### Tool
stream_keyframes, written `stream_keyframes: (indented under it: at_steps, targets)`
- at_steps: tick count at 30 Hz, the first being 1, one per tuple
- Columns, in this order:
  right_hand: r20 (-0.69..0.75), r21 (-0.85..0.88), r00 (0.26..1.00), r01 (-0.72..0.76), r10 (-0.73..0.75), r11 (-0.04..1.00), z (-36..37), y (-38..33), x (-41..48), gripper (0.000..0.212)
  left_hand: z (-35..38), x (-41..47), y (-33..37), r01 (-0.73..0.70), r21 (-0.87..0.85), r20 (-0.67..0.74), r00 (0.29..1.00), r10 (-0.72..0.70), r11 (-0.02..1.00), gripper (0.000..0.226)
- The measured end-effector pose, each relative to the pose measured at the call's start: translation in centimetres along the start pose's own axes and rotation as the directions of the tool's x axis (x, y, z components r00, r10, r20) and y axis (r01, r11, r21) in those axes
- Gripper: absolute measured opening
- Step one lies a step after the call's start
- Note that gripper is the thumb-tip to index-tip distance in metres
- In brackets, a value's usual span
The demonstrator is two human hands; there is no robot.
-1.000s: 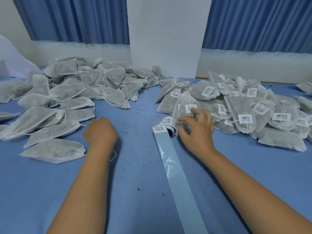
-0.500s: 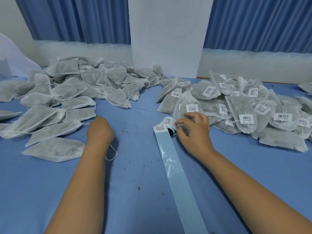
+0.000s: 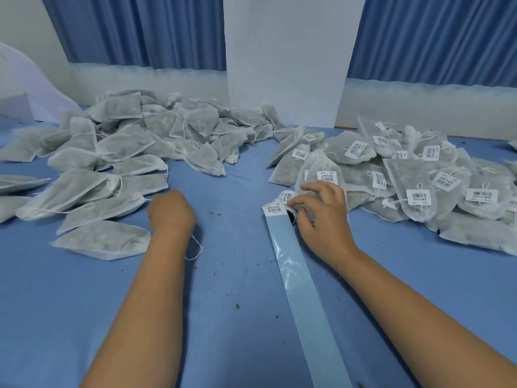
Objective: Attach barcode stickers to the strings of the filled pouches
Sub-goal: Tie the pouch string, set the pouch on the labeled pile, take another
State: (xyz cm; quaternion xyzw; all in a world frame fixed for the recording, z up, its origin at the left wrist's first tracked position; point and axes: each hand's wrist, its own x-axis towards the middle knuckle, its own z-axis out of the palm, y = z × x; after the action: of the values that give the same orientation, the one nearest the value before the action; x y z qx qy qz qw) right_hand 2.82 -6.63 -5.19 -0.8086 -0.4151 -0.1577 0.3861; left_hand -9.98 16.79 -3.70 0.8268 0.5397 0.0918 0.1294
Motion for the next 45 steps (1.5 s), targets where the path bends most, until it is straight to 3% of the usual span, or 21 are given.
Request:
stream_keyframes:
  at_steps: [4, 7, 9, 12, 15, 20, 26, 29, 34, 38, 41, 45]
  targets:
    - [0.041, -0.012, 0.999, 0.025, -0.025, 1.000, 0.1, -0.5, -0.1, 0.020, 0.4, 0.0, -0.1, -0.098, -0.072, -0.016, 0.995, 0.097, 0.993, 0.035]
    - [0.046, -0.007, 0.999, 0.025, -0.025, 1.000, 0.1, -0.4, -0.1, 0.021, 0.6, -0.6, 0.8, -0.195, -0.315, 0.009, 0.978, 0.208, 0.929, 0.031]
    - [0.036, 0.007, 0.999, 0.027, -0.027, 1.000, 0.1, -0.3, -0.1, 0.021, 0.3, -1.3, 1.8, -0.253, -0.530, 0.015, 0.951, 0.307, 0.809, 0.029]
    - [-0.013, 0.060, 0.999, 0.037, -0.036, 0.998, 0.2, -0.6, -0.1, 0.019, -0.9, -3.0, 2.9, -0.234, -0.823, 0.053, 0.876, 0.480, 0.518, 0.032]
    - [-0.078, 0.089, 0.994, 0.080, -0.073, 0.993, 0.3, -1.3, -0.1, 0.018, -1.7, -4.7, 3.9, -0.254, -0.912, 0.013, 0.769, 0.639, 0.323, 0.033]
    - [0.040, 0.212, 0.998, 0.049, -0.058, 0.976, -0.1, -2.8, 0.0, 0.028, -2.2, -6.6, 5.0, -0.243, -0.953, -0.015, 0.640, 0.768, 0.184, 0.034]
    - [0.115, 0.398, 0.993, -0.052, 0.007, 0.916, -0.1, -3.5, -0.1, 0.003, -2.0, -7.6, 5.6, -0.268, -0.953, -0.039, 0.566, 0.823, 0.139, 0.032]
    - [0.167, 0.534, 0.984, -0.138, 0.056, 0.834, -0.1, -3.3, 0.0, 0.016, -2.1, -7.4, 5.5, -0.289, -0.951, -0.080, 0.560, 0.825, 0.104, 0.033]
    - [0.186, 0.582, 0.978, -0.190, 0.098, 0.791, -0.1, -3.2, 0.1, 0.021, -2.1, -7.6, 5.7, -0.470, -0.872, -0.176, 0.559, 0.811, 0.135, 0.030]
    - [0.211, 0.690, 0.969, -0.238, 0.125, 0.684, -0.9, -3.2, 0.3, 0.016, -1.7, -6.6, 5.2, -0.431, -0.856, -0.060, 0.632, 0.773, 0.286, 0.035]
    - [0.221, 0.759, 0.962, -0.274, 0.163, 0.591, -1.2, -3.2, 0.5, 0.019, -1.2, -6.2, 4.6, -0.555, -0.700, 0.025, 0.609, 0.792, 0.450, 0.033]
    - [0.257, 0.824, 0.944, -0.327, 0.209, 0.463, -1.5, -3.5, 0.6, 0.022, -0.8, -5.4, 4.1, -0.608, -0.611, 0.030, 0.623, 0.782, 0.508, 0.012]
